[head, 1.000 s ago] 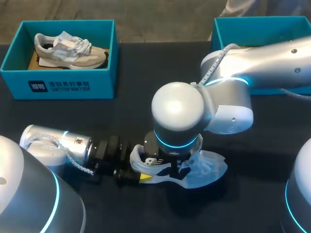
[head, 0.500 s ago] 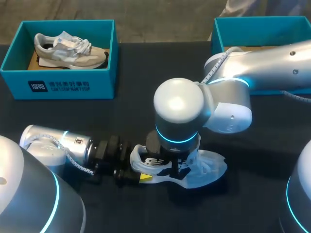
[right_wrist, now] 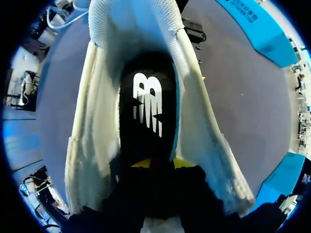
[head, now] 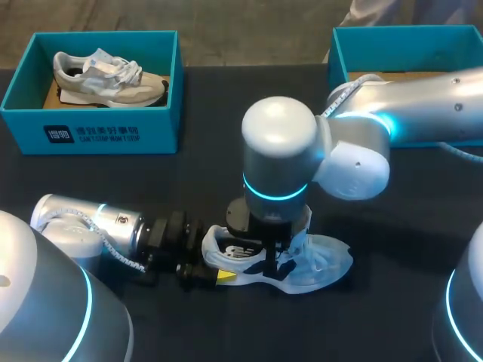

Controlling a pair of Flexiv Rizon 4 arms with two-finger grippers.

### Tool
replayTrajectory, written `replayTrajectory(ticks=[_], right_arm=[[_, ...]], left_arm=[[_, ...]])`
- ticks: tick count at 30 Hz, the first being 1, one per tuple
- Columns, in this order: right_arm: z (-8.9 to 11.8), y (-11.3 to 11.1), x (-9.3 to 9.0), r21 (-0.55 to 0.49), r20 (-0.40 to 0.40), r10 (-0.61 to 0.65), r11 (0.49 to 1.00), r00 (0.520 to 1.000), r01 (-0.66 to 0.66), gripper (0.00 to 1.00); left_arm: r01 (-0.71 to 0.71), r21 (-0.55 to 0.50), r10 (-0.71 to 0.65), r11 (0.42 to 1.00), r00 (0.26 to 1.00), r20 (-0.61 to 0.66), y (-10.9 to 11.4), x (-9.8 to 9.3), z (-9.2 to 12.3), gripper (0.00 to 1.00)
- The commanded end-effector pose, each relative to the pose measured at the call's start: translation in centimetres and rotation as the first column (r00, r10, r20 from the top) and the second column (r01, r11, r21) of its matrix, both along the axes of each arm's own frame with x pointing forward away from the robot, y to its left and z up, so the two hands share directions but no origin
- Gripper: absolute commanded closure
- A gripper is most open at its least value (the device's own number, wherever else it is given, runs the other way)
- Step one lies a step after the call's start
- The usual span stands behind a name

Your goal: Take the shoe out of the shoebox, open the shoe tongue, remove and reinsert the insole, then place the shoe into the shoebox

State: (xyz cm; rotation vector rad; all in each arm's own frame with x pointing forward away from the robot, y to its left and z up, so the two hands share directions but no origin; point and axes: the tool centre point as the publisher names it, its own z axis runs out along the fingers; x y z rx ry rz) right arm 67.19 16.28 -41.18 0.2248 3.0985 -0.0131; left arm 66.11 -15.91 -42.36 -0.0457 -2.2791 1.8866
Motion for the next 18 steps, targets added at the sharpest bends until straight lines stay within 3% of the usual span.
replayTrajectory(ticks=[1, 3, 9, 18], right_arm=[[-4.7, 0.8, -1.4, -0.007, -0.047, 0.003, 1.0, 0.999, -0.003, 0.84], [-4.9, 0.9, -1.8, -0.009, -0.068, 0.005, 1.0, 0.998, -0.006, 1.0], [-4.8, 0.7, -3.0, 0.003, -0.098, 0.013, 1.0, 0.995, -0.013, 1.0], [-1.9, -0.3, -3.4, 0.168, 0.022, 0.023, 0.985, 0.999, -0.026, 1.0]], left_arm=[[-0.003, 0.001, 0.003, 1.0, 1.0, -0.001, 0.0, 0.1, -0.2, 1.0], [-0.003, 0.001, 0.003, 1.0, 1.0, -0.001, 0.0, 0.1, -0.2, 1.0], [-0.003, 0.001, 0.003, 1.0, 1.0, -0.001, 0.0, 0.1, -0.2, 1.0], [-0.003, 0.001, 0.003, 1.0, 1.0, -0.001, 0.0, 0.1, -0.2, 1.0]])
